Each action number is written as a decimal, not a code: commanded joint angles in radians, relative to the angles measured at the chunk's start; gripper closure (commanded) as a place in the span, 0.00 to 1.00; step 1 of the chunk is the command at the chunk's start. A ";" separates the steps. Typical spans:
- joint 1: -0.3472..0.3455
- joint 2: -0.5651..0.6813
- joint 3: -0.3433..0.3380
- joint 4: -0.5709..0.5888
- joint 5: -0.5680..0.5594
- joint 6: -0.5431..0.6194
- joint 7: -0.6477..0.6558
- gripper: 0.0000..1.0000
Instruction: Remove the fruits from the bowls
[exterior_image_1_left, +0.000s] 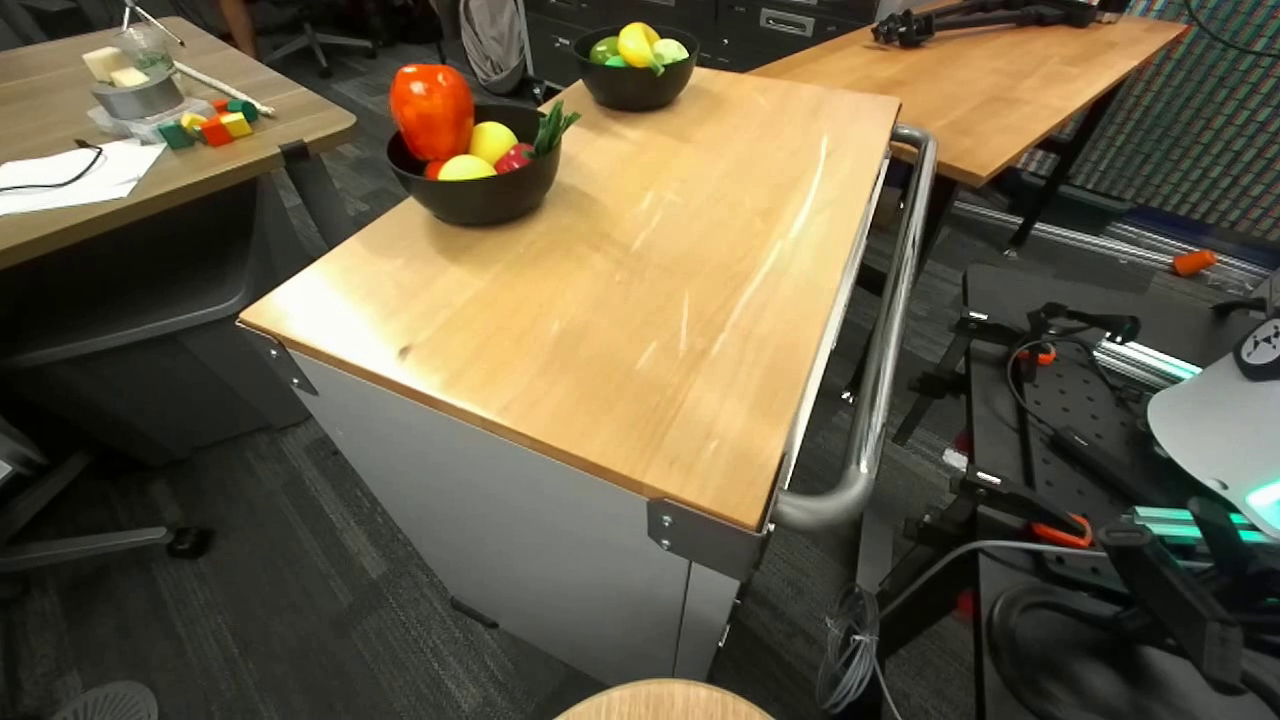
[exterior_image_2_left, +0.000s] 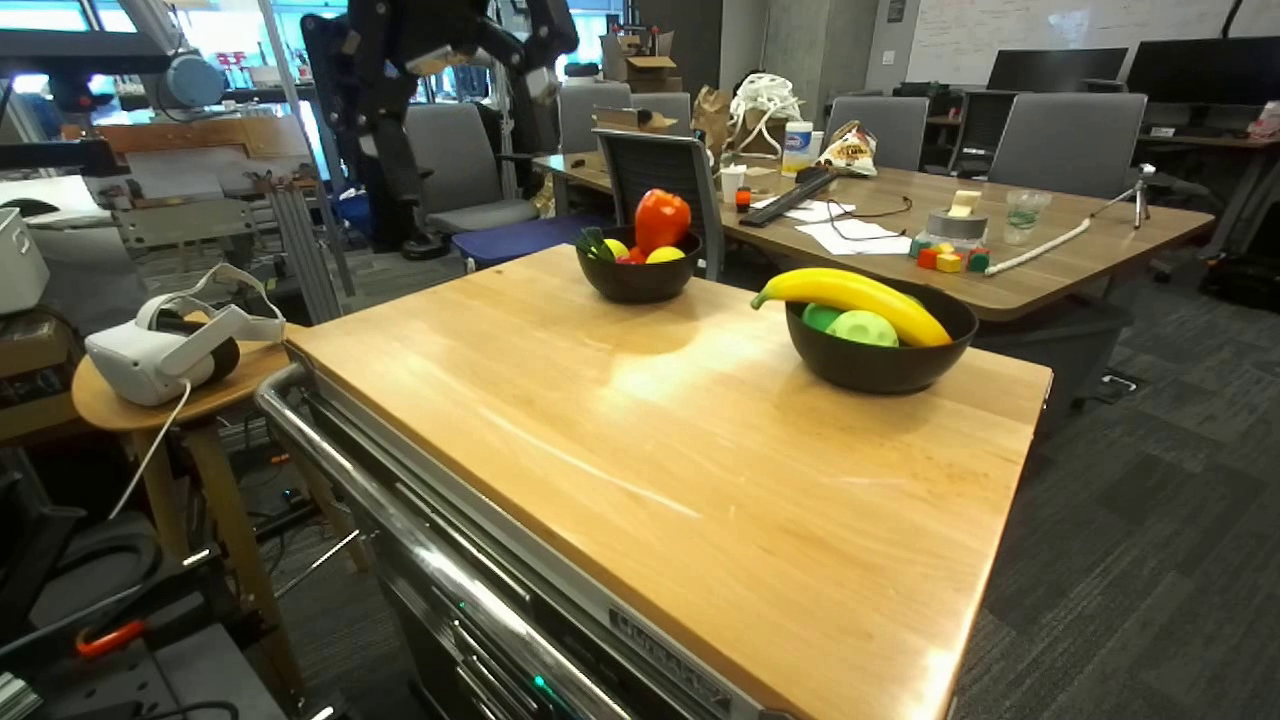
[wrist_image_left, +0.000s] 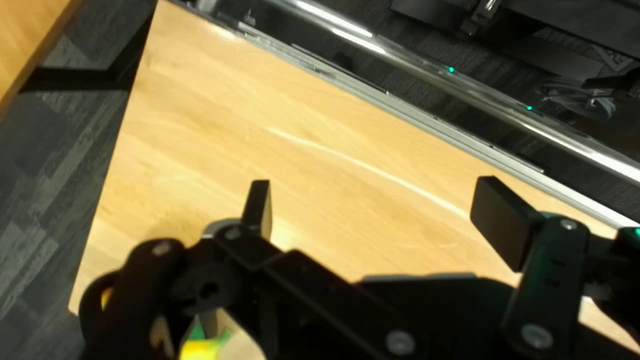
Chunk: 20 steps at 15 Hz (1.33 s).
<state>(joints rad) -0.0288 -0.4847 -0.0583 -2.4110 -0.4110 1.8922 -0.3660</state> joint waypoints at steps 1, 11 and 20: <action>0.029 0.001 0.000 0.003 0.013 0.031 -0.006 0.00; 0.069 0.143 -0.012 0.090 0.094 0.328 0.034 0.00; 0.086 0.485 0.012 0.373 0.574 0.343 -0.163 0.00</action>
<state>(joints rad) 0.0882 0.0019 -0.0771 -2.0386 0.1654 2.2376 -0.5313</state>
